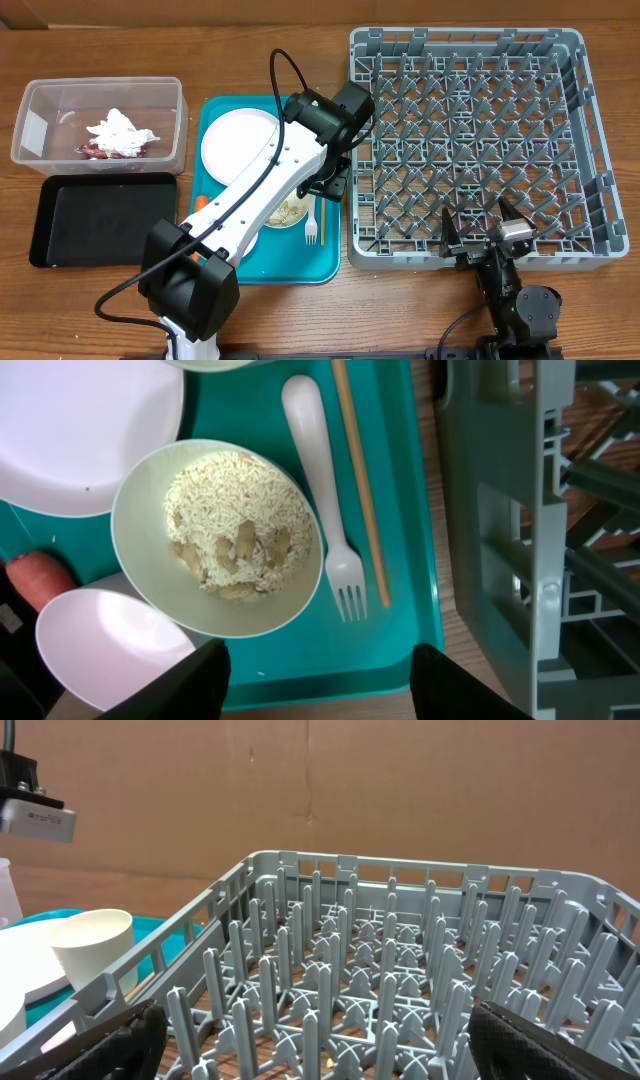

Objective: Sort waste into correct bins and load items into the dishwasher rack
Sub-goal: 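Swing the left gripper right over the rice bowl and fork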

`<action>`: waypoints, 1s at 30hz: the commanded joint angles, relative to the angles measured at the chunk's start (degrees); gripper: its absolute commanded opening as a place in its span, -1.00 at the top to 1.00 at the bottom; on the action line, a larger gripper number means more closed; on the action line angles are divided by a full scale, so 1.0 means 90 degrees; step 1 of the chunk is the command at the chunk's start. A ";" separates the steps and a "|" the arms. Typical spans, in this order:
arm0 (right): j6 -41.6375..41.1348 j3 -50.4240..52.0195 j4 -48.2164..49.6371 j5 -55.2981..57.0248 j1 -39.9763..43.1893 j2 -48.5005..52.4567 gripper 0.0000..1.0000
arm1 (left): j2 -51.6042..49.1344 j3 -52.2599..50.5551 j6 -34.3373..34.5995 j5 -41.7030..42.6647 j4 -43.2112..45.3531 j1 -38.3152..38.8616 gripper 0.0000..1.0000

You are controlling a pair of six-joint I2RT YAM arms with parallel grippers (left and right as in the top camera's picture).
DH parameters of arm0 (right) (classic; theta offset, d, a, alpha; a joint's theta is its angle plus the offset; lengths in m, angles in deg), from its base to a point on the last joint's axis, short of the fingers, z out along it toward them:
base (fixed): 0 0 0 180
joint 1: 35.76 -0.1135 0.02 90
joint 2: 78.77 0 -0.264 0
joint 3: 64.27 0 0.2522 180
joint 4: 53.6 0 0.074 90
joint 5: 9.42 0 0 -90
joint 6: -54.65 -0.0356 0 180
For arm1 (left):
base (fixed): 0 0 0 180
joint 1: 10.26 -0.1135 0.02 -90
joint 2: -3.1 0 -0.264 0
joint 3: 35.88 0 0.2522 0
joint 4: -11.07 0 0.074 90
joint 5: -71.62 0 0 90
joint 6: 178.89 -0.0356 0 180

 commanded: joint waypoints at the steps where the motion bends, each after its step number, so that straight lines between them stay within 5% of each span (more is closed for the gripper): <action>1: -0.0015 0.0066 0.0029 -0.0007 -0.0032 -0.0051 -1.00 | -0.0032 -0.0270 -0.0143 -0.0083 0.0131 -0.0007 -0.18; 19: -0.0017 0.0066 0.0029 -0.0007 -0.0032 -0.0051 -1.00 | -0.0032 -0.1770 -0.0143 -0.0085 0.1637 -0.0010 -0.16; 30: -0.0015 0.0066 0.0029 -0.0007 -0.0032 -0.0051 -1.00 | -0.0032 -0.2594 -0.0138 -0.0080 0.2492 -0.0012 0.04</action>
